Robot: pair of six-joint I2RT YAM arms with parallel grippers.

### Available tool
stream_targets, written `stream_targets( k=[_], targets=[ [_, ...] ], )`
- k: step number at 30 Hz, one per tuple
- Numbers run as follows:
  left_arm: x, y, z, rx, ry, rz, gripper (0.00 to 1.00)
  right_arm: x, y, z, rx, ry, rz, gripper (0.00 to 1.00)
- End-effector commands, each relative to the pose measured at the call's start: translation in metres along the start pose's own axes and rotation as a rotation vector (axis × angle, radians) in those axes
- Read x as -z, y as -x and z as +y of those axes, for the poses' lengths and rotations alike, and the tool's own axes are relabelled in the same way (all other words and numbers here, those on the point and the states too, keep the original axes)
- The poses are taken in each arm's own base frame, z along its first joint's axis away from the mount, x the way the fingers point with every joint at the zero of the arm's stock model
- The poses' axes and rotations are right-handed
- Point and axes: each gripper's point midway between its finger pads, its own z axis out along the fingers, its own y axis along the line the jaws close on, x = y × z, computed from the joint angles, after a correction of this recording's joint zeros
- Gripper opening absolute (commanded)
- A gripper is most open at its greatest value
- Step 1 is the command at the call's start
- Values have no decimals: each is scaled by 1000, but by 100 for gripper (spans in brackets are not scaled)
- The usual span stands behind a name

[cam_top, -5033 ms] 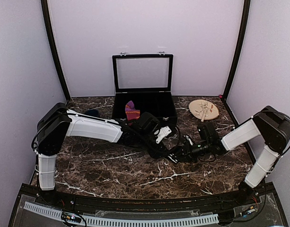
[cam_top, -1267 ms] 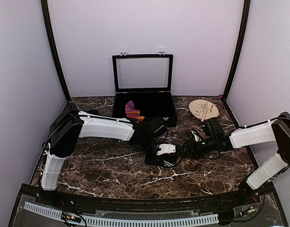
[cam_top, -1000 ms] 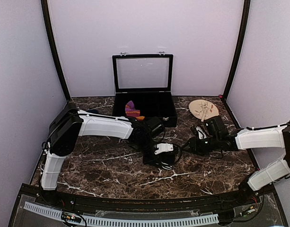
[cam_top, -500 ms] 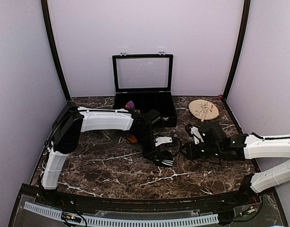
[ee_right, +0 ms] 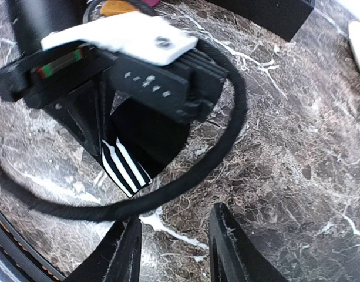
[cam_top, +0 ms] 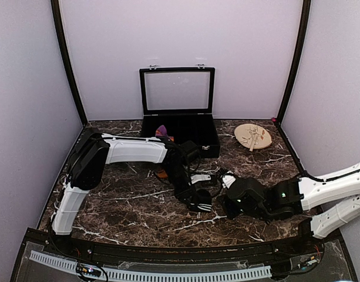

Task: Roll the socks
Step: Roll the sock at the center of the board.

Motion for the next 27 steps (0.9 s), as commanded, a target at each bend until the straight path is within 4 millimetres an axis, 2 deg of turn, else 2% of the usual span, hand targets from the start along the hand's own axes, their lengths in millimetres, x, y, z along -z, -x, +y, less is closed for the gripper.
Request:
stream_targets(
  k=[1,10,17,27],
  targets=[
    [0,-1,-9,29,-54,6,0,7,5,4,82,-67,-38,37],
    [-4,-5,-8,53,-78,21,0,5,-13,45,268,-17,16,38],
    [-4,-6,-9,65,-118,9,0,-6,-23,70,394,13,56,39],
    [-6,-12,-6,93,-150,11,0,-30,-40,83,585,-21,138,49]
  ],
)
